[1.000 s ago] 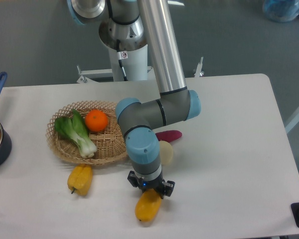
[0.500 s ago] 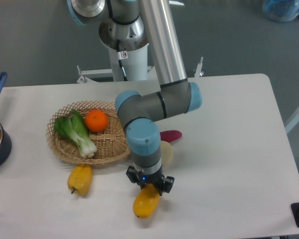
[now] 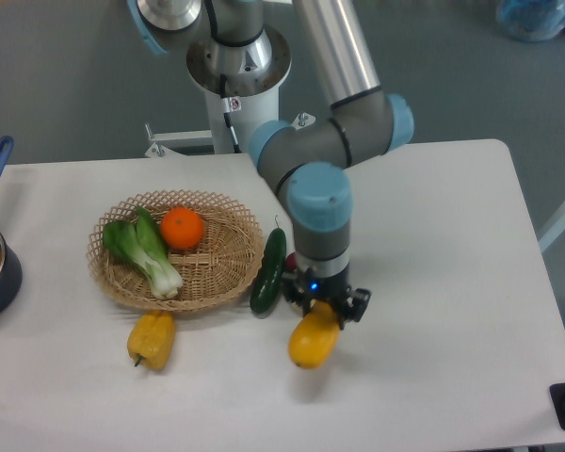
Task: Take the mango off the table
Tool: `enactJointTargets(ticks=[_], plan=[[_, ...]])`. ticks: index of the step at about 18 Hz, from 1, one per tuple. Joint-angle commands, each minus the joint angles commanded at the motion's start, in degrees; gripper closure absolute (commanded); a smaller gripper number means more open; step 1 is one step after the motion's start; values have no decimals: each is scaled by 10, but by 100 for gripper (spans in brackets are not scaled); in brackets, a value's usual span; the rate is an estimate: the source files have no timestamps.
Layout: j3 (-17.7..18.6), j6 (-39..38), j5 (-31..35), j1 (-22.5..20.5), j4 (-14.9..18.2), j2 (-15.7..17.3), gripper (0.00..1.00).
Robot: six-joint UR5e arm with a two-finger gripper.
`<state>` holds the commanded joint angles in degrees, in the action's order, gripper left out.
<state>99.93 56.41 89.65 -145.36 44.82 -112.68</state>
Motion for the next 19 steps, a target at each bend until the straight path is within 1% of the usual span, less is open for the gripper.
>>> enactJointTargets(ticks=[4, 7, 11, 13, 19], plan=[[9, 62, -4, -33, 1, 18, 79], [9, 91, -16, -54, 3, 33, 78], [7, 122, -28, -59, 3, 40, 77], [0, 132, -41, -62, 4, 40, 77], [4, 134, -37, -60, 11, 44, 78]])
